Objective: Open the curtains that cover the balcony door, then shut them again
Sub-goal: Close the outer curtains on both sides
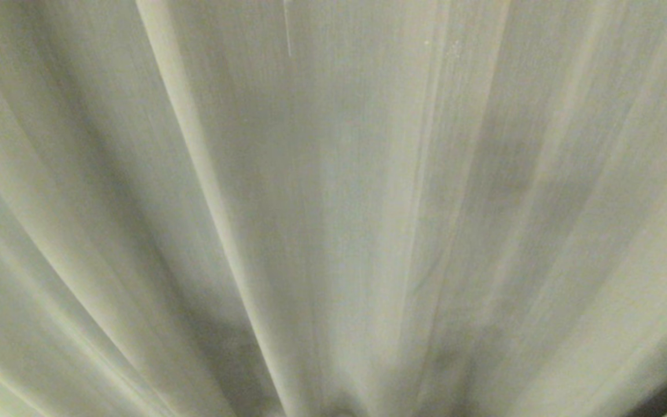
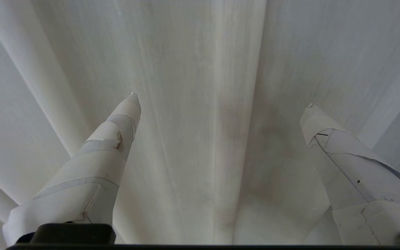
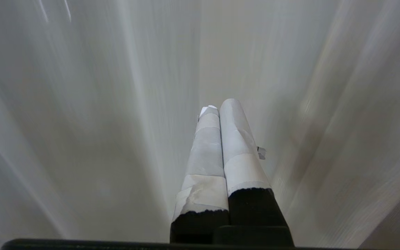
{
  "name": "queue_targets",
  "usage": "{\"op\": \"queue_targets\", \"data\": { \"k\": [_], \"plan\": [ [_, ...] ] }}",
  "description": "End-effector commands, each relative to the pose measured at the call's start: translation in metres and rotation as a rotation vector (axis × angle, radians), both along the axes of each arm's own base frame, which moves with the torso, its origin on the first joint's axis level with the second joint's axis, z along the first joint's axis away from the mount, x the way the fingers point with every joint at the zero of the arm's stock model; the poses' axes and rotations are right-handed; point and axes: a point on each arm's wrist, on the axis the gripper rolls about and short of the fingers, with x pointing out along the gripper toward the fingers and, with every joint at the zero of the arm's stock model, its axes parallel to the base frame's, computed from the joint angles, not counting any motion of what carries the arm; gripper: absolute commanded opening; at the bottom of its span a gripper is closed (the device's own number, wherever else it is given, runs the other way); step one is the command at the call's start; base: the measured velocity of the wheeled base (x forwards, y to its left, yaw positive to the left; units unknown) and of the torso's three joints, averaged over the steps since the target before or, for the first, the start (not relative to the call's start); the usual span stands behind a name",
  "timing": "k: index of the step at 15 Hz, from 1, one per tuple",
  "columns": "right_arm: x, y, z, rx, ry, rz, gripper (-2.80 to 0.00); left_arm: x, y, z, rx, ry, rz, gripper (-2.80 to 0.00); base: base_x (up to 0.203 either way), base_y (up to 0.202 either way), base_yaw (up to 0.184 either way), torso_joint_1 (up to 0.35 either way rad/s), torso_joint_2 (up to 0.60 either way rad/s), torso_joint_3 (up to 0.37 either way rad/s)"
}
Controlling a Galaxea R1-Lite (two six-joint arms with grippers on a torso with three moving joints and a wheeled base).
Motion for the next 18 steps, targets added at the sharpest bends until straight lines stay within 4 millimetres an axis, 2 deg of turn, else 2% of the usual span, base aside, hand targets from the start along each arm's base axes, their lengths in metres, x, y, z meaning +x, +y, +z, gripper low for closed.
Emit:
{"op": "queue_targets", "data": {
  "k": [1,4,8,10,11,13,18],
  "plan": [
    [-0.013,0.0,0.031,0.004,-0.092,-0.008,-2.8,0.0,0.0,0.0,0.0,-0.002,0.0,0.0,0.0,0.0,0.0,0.0,0.0,0.0],
    [-0.037,-0.001,0.091,0.029,-0.166,-0.036,-2.8,0.0,0.0,0.0,0.0,-0.002,0.0,0.0,0.0,0.0,0.0,0.0,0.0,0.0],
    [-0.04,-0.005,0.181,0.086,-0.199,-0.153,-2.8,0.0,0.0,0.0,0.0,-0.002,0.0,0.0,0.0,0.0,0.0,0.0,0.0,0.0],
    [-0.038,-0.007,0.213,0.1,-0.203,-0.187,-2.8,0.0,0.0,0.0,0.0,-0.002,0.0,0.0,0.0,0.0,0.0,0.0,0.0,0.0],
    [-0.033,-0.007,0.224,0.102,-0.193,-0.198,-2.8,0.0,0.0,0.0,0.0,-0.002,0.0,0.0,0.0,0.0,0.0,0.0,0.0,0.0],
    [-0.028,-0.007,0.233,0.101,-0.165,-0.209,-2.8,0.0,0.0,0.0,0.0,-0.002,0.0,0.0,0.0,0.0,0.0,0.0,0.0,0.0],
    [-0.029,-0.008,0.23,0.097,-0.103,-0.243,-2.8,0.0,0.0,0.0,0.0,-0.002,0.0,0.0,0.0,0.0,0.0,0.0,0.0,0.0]
  ]
}}
